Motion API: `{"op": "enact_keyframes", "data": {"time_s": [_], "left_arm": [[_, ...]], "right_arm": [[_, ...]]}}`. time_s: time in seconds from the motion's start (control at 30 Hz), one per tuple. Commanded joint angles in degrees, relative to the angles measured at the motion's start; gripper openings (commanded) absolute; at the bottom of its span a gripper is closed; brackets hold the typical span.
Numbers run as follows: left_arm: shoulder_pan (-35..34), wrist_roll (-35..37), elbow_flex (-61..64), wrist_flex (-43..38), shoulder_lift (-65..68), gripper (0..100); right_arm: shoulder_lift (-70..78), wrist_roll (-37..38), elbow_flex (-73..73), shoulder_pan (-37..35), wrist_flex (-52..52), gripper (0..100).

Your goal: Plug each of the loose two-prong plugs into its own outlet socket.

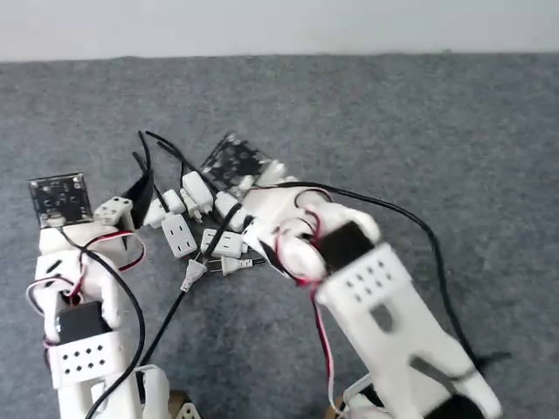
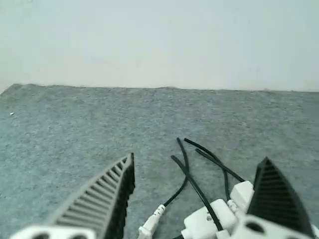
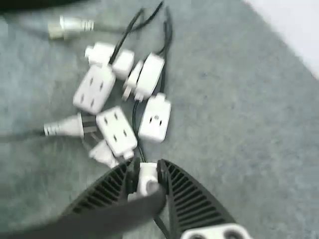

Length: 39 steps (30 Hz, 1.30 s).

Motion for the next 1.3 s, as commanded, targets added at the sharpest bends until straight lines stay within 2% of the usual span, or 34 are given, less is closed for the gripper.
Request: {"op": "enact_keyframes", "data": {"time_s": [0.0, 0.1, 0.4, 0.5, 0.7, 0.9, 1.0, 1.27], "left_arm": [[-1.41, -3.43, -1.63, 0.09, -0.18, 36], [-1.49, -4.66, -1.54, 0.26, -0.26, 36], [-1.76, -4.84, -1.45, 0.35, -0.26, 36], [-4.40, -4.84, -1.71, -0.53, -0.26, 36], [-8.44, -5.01, -1.54, -3.96, -0.26, 36], [-8.97, -6.68, -1.63, -3.96, -0.62, 36], [-8.97, -6.86, -1.54, -3.96, -0.35, 36], [-8.70, -6.68, -0.66, -3.96, -0.53, 36]], "right_arm": [[8.57, 6.42, -5.80, -0.22, -0.92, 0.7], [16.75, 10.90, -12.22, -0.31, 0.57, 0.7], [35.91, 11.34, -30.33, -2.95, 0.75, 0.7], [39.87, 11.96, -34.20, -3.38, 0.75, 0.7], [45.41, 21.89, -39.21, -4.18, 2.95, 0.7], [52.18, 32.79, -49.05, -4.26, 11.03, 0.7], [55.96, 35.78, -56.00, -4.18, 15.34, 0.7], [60.18, 24.00, -72.53, -3.03, 22.55, 0.8]]}}
